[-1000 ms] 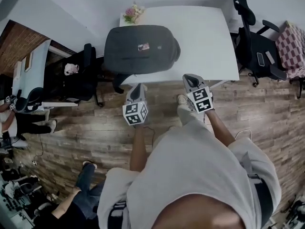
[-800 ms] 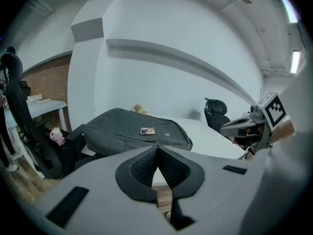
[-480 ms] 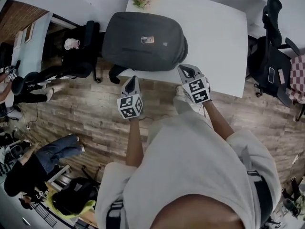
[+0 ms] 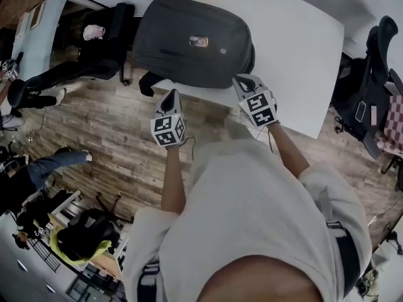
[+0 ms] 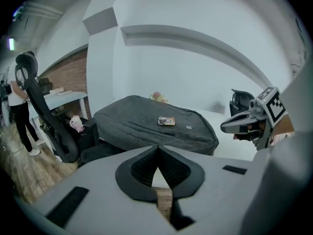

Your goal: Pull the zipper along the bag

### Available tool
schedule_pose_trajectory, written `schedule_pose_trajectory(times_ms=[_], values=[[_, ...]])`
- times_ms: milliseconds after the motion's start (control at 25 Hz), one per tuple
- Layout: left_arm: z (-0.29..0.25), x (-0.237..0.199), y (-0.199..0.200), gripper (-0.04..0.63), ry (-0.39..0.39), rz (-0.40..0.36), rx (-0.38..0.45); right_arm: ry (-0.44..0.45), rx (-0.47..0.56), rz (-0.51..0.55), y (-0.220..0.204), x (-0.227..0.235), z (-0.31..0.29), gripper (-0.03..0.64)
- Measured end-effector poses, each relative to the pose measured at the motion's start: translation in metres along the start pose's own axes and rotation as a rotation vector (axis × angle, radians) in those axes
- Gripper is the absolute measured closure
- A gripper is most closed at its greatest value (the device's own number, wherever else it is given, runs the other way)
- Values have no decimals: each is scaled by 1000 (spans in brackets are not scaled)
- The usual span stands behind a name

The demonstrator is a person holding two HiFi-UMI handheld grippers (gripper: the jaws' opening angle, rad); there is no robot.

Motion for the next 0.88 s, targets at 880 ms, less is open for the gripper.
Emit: schedule_pose_trajectory(times_ms=[880], values=[[-42,-61,-31,568,-117,-57,-134,-28,-122,120,15,-31,-47,603]])
Point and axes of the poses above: the fingertips, and each gripper's own axes: z backward along the fingers, x to its right, y out of its top, the point moved 7 cm from there along z, backward along the fingers, and after that the axes turned 3 degrees about -x, right-handed, at the moved point
